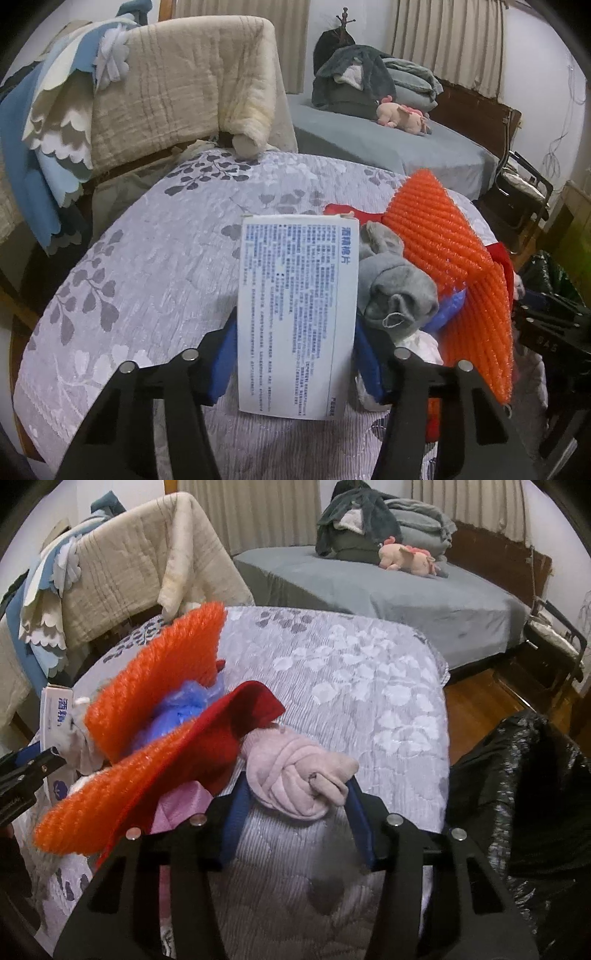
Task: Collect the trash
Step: 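Grasp the white printed box with the left tool while the right tool grasps the pink cloth, then carry the box and pink cloth to the black bin and release both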
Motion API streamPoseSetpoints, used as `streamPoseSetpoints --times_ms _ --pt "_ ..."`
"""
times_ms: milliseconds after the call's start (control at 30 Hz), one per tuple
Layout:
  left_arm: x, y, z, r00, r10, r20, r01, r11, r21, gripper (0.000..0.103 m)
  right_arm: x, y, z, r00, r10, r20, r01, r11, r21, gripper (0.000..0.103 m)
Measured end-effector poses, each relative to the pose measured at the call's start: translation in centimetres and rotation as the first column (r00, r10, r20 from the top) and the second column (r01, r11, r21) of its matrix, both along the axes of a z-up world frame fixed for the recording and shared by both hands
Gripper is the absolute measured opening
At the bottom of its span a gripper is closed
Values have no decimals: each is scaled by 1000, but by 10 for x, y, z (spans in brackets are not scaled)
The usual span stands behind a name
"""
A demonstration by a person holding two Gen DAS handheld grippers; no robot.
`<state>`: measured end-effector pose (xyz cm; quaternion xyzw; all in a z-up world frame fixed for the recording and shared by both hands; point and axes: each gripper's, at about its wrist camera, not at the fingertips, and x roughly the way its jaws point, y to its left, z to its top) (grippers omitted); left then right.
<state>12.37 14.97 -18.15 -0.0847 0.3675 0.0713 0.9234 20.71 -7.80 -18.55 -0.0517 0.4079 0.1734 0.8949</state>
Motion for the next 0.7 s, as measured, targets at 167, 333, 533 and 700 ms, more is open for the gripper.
streamPoseSetpoints --times_ms 167,333,533,700 --pt "-10 3 11 1000 19 24 -19 1000 -1 56 -11 -9 18 999 -26 41 26 1000 5 49" --pt "-21 -2 32 999 12 53 -13 1000 13 56 -20 -21 36 996 -40 75 37 999 36 48" --pt "-26 -18 64 994 -21 104 19 1000 19 56 -38 -39 67 990 -50 130 39 995 87 48" --pt "-24 -51 89 984 -107 140 104 994 27 56 -51 -59 88 982 -76 173 58 992 108 48"
